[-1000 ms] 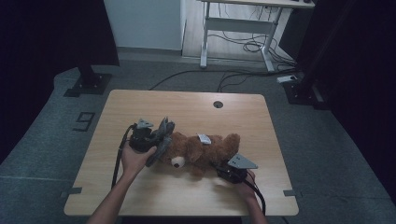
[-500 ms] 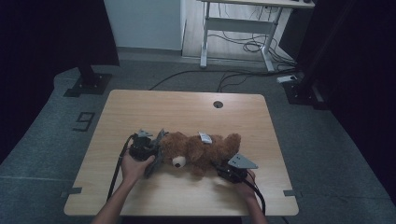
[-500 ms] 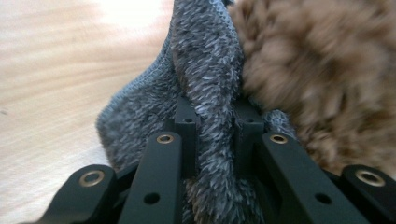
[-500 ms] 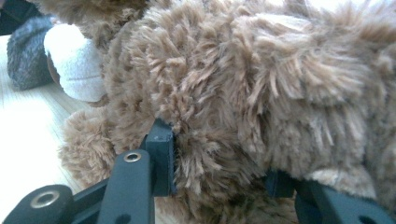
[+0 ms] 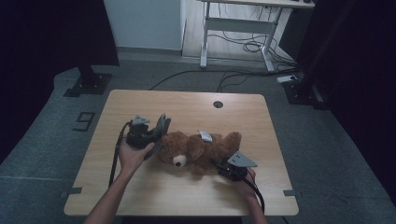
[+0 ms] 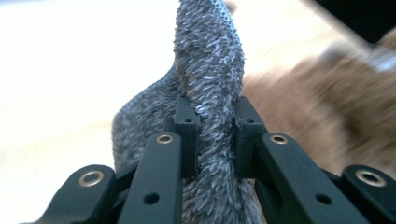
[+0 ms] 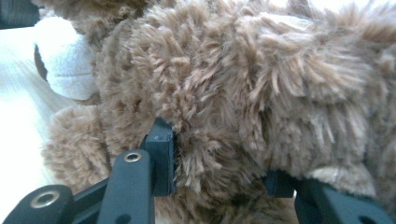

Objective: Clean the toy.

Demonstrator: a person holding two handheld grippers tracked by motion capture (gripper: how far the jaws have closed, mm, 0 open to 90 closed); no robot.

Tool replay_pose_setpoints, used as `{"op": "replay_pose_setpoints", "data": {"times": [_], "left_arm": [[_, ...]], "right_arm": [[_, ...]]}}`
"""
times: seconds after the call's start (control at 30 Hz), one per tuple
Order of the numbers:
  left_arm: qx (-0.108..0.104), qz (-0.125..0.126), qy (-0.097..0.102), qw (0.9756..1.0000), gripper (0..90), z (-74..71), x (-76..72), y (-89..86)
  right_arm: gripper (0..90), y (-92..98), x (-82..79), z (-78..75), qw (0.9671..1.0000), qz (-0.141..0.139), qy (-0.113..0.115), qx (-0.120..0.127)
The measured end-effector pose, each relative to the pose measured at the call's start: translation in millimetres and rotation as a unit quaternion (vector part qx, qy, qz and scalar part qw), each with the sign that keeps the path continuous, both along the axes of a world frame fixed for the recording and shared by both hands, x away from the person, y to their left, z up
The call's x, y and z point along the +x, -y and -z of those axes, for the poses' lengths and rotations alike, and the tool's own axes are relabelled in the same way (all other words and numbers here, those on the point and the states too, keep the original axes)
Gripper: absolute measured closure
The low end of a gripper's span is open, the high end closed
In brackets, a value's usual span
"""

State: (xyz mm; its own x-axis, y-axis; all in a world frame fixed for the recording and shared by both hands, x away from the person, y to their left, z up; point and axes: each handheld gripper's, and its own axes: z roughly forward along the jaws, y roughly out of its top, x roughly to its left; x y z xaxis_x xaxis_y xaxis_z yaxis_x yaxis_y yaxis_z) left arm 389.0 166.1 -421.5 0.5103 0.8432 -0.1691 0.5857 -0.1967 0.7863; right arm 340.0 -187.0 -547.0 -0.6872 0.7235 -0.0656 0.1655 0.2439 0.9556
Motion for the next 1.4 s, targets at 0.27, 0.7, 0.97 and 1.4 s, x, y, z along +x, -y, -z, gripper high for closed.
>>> {"op": "replay_pose_setpoints", "data": {"times": [0.27,0.7,0.97,1.4], "left_arm": [[0.022,0.045,-0.022,0.9985,75.6,2.8,21.5,59.5],[-0.023,0.058,-0.016,0.9979,76.5,35.0,-12.5,46.8],[-0.037,0.072,-0.008,0.9967,76.7,41.5,-31.5,42.1],[-0.062,0.082,-0.007,0.9947,76.6,48.7,-47.7,33.9]], "right_arm": [[54.3,0.1,5.3,-1.1,1.0,0.004,0.005,-0.008],[33.8,7.0,-16.7,-17.7,0.9996,0.007,-0.027,0.003],[18.0,41.2,-36.6,-60.6,0.997,0.032,-0.014,0.069],[12.3,19.7,-10.3,-88.0,0.9952,-0.007,-0.09,0.037]]}}
